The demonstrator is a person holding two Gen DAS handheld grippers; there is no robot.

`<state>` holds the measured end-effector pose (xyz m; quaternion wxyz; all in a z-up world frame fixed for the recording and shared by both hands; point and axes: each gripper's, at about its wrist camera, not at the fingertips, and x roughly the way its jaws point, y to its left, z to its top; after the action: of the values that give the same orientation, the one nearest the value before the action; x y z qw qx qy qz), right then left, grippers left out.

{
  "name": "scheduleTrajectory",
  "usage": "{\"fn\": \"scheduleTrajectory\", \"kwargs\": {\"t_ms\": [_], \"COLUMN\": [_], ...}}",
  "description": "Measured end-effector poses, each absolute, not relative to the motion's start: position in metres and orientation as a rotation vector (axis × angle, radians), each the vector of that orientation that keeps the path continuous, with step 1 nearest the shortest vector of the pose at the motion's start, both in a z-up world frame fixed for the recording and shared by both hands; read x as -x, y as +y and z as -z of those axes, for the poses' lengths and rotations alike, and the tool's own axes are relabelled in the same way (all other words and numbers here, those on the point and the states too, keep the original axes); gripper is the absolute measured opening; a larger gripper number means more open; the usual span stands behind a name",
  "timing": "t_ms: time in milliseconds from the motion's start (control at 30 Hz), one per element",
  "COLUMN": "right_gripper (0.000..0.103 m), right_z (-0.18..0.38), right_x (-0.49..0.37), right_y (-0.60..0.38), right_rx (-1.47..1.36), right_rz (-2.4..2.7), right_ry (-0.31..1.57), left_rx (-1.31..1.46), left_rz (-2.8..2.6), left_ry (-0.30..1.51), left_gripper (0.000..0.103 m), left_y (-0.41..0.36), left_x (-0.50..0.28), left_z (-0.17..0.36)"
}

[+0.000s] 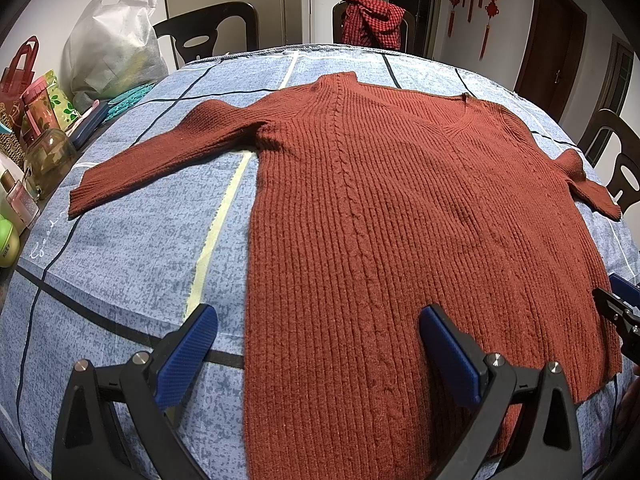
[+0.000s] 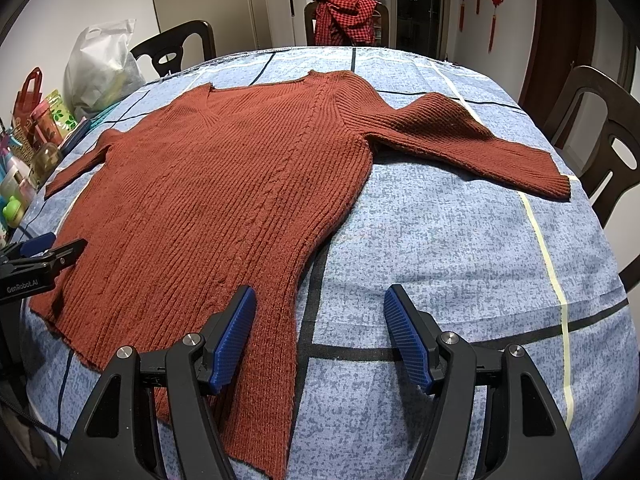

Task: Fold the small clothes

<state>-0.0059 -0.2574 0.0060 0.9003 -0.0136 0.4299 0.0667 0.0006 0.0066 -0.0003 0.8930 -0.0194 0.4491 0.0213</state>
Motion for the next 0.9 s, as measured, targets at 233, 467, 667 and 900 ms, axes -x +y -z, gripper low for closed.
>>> {"fn": "scheduleTrajectory", "kwargs": {"t_ms": [233,467,667,900], "right_gripper": [0.067,0.067,0.067,0.067], "right_z": [-0.0061,-0.0057,-0.0058,-0.0057], "right_x": [0.0059,0.0067,0.0065,0.0065], "right_y": [-0.2572,-0.2579,-0.2579,-0.2576], "right_rx": [0.029,0.027,0.027,0.03], "right_rz": [-0.138,-0.133,-0.133,-0.132], "right_ry": [0.89,0.888,0.889,0.889], "left_rx": [0.04,0.04,0.041,0.04], "left_rz": [-0.044,-0.044,-0.044,-0.044], "left_ry": [0.932,0.931,0.931,0.931], "left_gripper": [0.103,0.103,0.103,0.103], "left_y": [0.0065,0.0067,0.0064,0.0065], "left_x": [-0.0004,-0.0005,-0.0004,-0.0004], "left_z": [0.0003,0.0003,0.0003,0.0004]}}
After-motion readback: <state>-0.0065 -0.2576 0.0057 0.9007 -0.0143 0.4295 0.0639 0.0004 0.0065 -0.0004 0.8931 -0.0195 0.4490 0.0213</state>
